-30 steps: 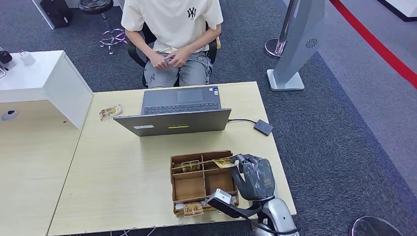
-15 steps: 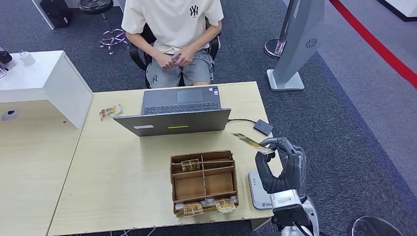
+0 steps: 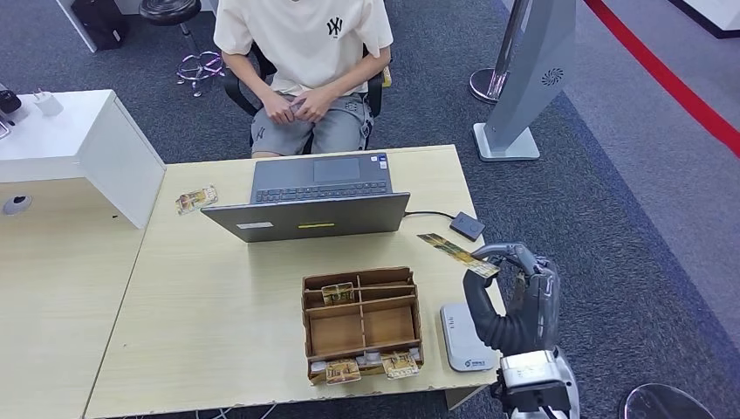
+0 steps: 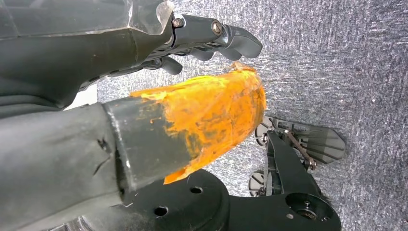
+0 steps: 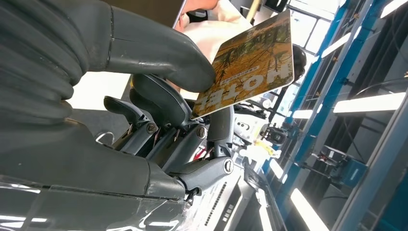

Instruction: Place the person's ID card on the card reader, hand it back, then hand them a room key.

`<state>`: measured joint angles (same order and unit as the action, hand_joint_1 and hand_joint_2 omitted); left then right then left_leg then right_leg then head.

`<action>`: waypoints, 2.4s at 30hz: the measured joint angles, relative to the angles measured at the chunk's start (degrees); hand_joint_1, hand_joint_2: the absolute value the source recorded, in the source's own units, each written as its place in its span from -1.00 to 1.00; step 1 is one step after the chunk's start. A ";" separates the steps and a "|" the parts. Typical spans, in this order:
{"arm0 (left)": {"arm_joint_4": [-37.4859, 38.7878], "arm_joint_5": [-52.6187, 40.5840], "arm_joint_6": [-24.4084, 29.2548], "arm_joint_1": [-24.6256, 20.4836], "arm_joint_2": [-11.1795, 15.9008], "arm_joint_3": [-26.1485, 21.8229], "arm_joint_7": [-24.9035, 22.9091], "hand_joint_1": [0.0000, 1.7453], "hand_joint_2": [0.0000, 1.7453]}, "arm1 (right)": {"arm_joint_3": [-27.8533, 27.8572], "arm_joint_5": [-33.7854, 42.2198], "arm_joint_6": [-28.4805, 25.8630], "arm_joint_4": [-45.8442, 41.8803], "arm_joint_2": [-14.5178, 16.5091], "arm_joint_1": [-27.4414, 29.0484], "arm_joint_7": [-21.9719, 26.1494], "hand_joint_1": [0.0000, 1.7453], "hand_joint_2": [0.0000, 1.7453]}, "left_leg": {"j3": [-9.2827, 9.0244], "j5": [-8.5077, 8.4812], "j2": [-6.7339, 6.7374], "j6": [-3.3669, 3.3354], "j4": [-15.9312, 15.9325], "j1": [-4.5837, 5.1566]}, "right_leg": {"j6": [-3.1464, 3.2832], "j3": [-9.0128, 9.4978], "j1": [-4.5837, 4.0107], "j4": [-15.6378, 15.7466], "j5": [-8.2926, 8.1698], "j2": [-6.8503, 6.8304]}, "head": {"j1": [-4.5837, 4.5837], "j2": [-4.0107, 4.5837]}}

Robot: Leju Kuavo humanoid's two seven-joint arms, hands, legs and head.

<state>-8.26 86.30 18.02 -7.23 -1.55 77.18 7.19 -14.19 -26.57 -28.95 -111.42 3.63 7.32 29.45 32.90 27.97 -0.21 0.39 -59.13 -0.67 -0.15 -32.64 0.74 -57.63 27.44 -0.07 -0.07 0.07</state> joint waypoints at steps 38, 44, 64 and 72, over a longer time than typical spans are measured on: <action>0.00 -2.98 -2.52 -3.25 -0.61 5.86 -4.65 -1.00 1.00 | -9.11 -45.61 -9.41 47.71 0.60 -46.82 -23.03 1.00 1.00 | 0.00 -0.19 0.01 0.02 -0.02 -0.01 | 0.10 0.00 -0.01 -0.05 -0.19 0.01 | 0.00 0.01; 0.00 -2.98 -2.61 -3.28 -0.63 5.99 -4.66 -1.00 1.00 | -9.40 -47.68 -9.67 49.93 0.61 -47.56 -23.95 1.00 1.00 | 0.05 -0.19 0.00 0.02 -0.02 0.00 | 0.10 -0.05 -0.01 -0.04 -0.18 0.02 | 0.00 -0.01; 0.00 -0.53 -2.43 -2.70 -1.03 6.45 -3.26 -1.00 1.00 | -3.42 -47.00 -10.56 36.23 2.79 -35.22 -14.51 -1.00 -1.00 | 0.07 -0.17 -0.04 0.02 -0.02 -0.01 | 0.08 -0.09 -0.01 -0.04 -0.14 -0.02 | 0.00 0.00; 0.00 -0.10 -1.60 -1.49 -0.95 6.39 -1.44 -1.00 1.00 | -1.15 -26.05 -10.02 20.32 5.18 -21.54 -6.31 -1.00 -1.00 | 0.08 -0.13 -0.03 0.01 0.00 -0.01 | 0.07 -0.10 -0.01 -0.03 -0.11 -0.02 | 0.01 0.00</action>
<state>-8.26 86.19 16.41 -8.72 -2.50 83.57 5.75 -15.34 -52.62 -38.98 -91.10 8.81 -14.22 23.14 32.99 27.83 -0.24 0.40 -59.13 -0.68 -0.08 -32.74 0.73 -57.66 27.33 -0.09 -0.06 0.07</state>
